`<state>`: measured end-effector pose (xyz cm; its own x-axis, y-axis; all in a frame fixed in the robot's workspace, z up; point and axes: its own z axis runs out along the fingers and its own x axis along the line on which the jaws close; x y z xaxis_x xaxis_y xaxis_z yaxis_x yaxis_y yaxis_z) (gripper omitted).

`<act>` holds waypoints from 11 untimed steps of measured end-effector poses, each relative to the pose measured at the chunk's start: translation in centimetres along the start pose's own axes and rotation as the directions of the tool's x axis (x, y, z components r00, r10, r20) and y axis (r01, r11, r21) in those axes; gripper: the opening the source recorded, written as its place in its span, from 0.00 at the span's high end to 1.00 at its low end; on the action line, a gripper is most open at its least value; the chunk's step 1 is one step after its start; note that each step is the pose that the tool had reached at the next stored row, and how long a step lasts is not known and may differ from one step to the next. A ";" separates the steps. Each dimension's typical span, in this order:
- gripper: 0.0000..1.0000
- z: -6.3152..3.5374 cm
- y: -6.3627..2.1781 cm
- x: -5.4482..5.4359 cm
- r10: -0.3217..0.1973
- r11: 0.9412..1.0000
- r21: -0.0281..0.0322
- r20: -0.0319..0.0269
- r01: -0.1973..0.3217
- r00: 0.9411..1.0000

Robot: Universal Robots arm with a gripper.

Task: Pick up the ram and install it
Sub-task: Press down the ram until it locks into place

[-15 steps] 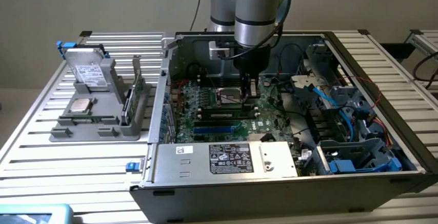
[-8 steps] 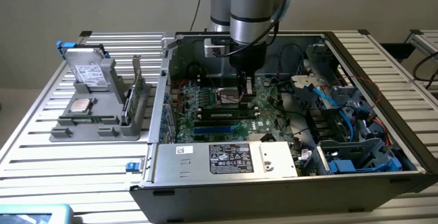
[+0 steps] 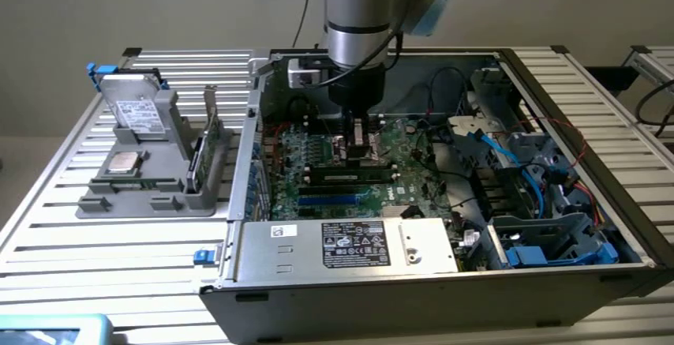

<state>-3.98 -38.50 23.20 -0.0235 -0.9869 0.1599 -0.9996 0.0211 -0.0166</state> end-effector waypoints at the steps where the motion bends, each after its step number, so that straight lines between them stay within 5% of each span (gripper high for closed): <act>1: 0.89 0.00 0.45 0.0 0.000 1.000 0.000 0.001 0.000 1.000; 11: 0.89 0.05 1.68 0.0 0.000 1.000 0.000 0.009 0.000 1.000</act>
<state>-5.67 -38.51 23.12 -0.0235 -0.9882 0.1512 -0.9996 0.0213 -0.0165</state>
